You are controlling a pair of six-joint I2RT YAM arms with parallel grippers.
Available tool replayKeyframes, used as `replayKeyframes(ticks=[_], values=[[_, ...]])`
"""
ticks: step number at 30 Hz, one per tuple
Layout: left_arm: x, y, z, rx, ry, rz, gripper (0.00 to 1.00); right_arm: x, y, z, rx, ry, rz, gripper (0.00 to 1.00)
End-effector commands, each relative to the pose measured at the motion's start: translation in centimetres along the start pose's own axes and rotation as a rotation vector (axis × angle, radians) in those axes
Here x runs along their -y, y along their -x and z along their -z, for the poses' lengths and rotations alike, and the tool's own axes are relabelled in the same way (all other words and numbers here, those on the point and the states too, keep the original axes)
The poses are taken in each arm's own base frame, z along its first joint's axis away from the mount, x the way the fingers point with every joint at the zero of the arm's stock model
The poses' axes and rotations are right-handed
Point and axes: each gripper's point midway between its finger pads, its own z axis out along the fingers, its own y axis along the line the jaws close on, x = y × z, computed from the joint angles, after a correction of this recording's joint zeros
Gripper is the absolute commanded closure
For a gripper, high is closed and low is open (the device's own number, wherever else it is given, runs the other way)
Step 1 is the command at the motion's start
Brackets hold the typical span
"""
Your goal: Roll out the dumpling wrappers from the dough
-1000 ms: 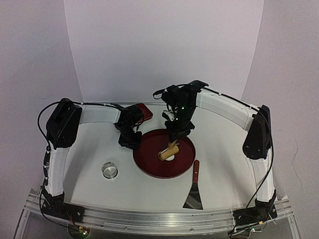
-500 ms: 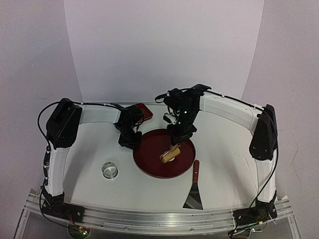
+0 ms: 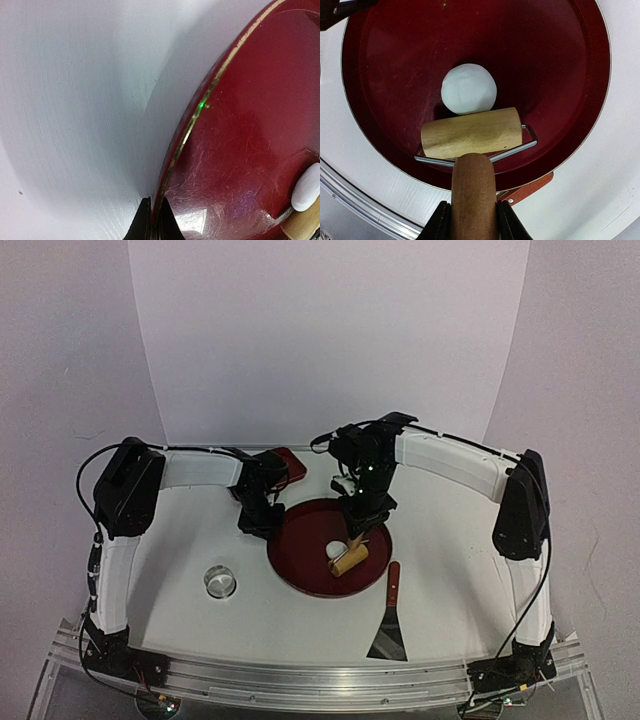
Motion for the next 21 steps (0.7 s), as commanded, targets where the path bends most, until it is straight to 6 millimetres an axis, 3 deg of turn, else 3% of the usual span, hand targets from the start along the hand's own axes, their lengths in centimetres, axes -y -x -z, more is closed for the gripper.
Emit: replayKeyframes(ticks=[1,5,8,14,21], values=[[-4.4,-2.6,-2.5,-0.089,0.206,0.039,1.00,-0.3,1.3,1.0,0.049,0.040,0.016,1.00],[-4.5,-2.7,-2.6,-0.090,0.208,0.047,1.00,-1.0,1.4,4.3,0.103,0.079,0.014,1.00],[-4.6,-2.7,-2.5,-0.089,0.213,0.052,1.00,-1.4,1.9,5.6,0.122,0.094,0.004,1.00],[-4.5,-2.8,-2.4,-0.090,0.215,0.049,1.00,-0.9,2.5,5.4,0.130,0.060,-0.009,1.00],[-4.6,-2.8,-2.2,-0.090,0.218,0.050,1.00,-0.6,2.2,3.9,0.097,0.043,-0.014,1.00]])
